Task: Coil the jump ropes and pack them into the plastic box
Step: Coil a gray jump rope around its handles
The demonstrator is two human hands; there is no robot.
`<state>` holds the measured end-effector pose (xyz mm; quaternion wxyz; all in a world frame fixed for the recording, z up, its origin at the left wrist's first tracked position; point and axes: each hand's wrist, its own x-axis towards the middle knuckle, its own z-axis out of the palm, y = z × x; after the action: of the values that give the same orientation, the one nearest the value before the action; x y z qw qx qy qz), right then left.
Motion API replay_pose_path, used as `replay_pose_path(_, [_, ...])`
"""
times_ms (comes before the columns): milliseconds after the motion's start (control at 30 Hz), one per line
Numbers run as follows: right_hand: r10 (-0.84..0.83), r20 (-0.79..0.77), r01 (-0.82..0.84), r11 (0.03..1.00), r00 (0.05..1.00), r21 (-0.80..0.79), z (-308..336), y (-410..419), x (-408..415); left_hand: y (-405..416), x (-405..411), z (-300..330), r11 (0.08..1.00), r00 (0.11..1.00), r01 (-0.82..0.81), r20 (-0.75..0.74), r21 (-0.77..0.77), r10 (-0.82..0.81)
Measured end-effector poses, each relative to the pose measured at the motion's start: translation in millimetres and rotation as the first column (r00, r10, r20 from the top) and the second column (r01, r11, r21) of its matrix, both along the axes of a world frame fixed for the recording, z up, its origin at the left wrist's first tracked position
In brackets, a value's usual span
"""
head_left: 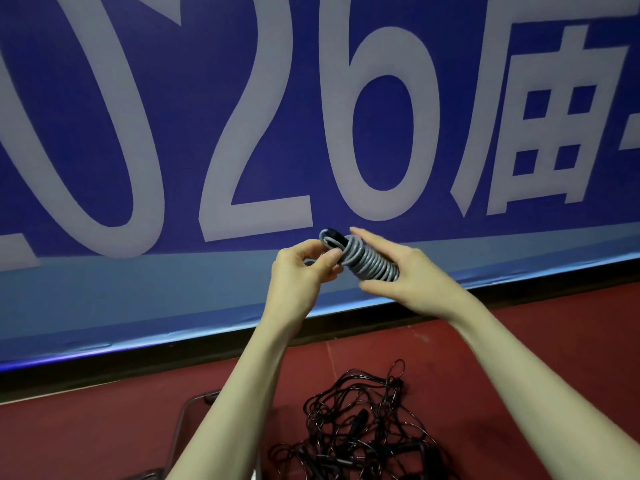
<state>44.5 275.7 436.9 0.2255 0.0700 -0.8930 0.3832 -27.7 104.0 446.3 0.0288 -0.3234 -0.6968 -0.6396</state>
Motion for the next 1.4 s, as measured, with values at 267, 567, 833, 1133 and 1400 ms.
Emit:
replay_pose_path(267, [-0.246,-0.098,0.265,0.886,0.964,0.380,-8.0,-32.0,-4.1,-1.1,-2.8,0.4,0.973,0.972,-0.229,-0.054,-0.007,0.228])
replay_pose_path(567, [-0.382,-0.244,0.452,0.718,0.892,0.529,-18.0,-46.9,-13.7,-6.6,-6.4,1.3,0.923,0.939,-0.343,-0.046,-0.175,0.340])
replay_pose_path(833, [-0.112,-0.039,0.115,0.991,0.993,0.074,-23.6,-33.0,-15.9,-2.9,0.1,4.1,0.929,0.937,-0.346,-0.092,-0.134,0.336])
replay_pose_path(1133, [0.020,-0.081,-0.041,0.962,0.996,-0.270,-16.5,-29.2,-14.8,-8.6,-4.5,6.3,0.990,0.947,-0.134,-0.300,-0.048,0.114])
replay_pose_path(1400, [0.193,-0.002,-0.182,0.922,0.981,-0.340,-11.9,-28.8,-14.4,-14.9,-11.1,-3.6,0.990,0.954,0.054,-0.300,0.128,-0.014])
